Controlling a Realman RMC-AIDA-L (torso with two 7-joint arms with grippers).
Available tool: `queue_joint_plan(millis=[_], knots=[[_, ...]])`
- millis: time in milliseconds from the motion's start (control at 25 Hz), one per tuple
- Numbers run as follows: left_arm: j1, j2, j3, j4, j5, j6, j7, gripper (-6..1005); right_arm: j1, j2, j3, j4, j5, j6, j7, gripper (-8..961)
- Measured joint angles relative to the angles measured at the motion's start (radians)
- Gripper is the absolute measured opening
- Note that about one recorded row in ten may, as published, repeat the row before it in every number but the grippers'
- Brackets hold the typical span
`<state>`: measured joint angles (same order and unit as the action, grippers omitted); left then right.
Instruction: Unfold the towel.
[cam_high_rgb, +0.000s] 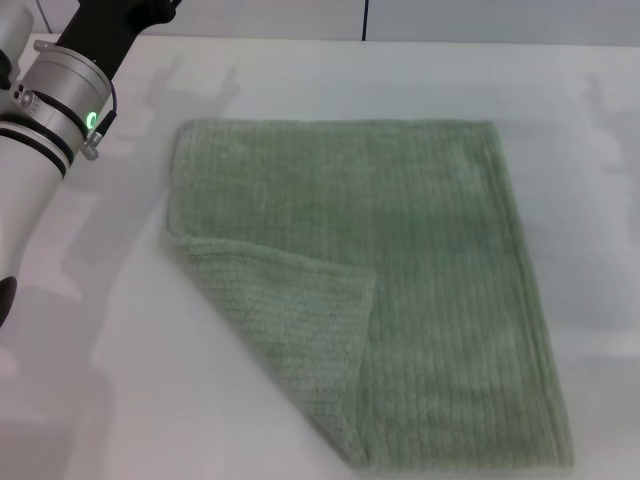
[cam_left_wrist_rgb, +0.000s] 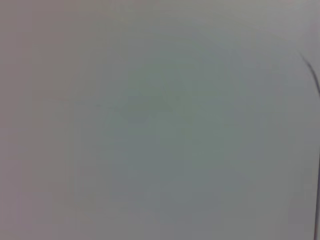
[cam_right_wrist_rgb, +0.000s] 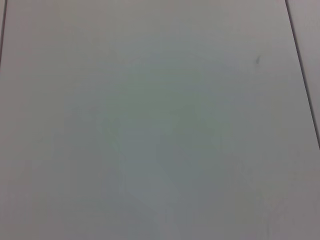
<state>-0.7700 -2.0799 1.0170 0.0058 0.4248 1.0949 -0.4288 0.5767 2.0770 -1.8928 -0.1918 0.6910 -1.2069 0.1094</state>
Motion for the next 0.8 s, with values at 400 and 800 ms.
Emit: queue_joint_plan(millis=[400, 800], knots=[[-0.011, 0.000, 0.000, 0.000, 0.005, 0.000, 0.001, 858, -0.004, 0.001, -0.002, -0.007, -0.001, 0.024, 0.001, 765], [-0.022, 0.000, 0.000, -0.004, 0.000, -0.008, 0.008, 858, -0.009, 0.003, -0.001, -0.012, -0.001, 0.059, 0.001, 763]])
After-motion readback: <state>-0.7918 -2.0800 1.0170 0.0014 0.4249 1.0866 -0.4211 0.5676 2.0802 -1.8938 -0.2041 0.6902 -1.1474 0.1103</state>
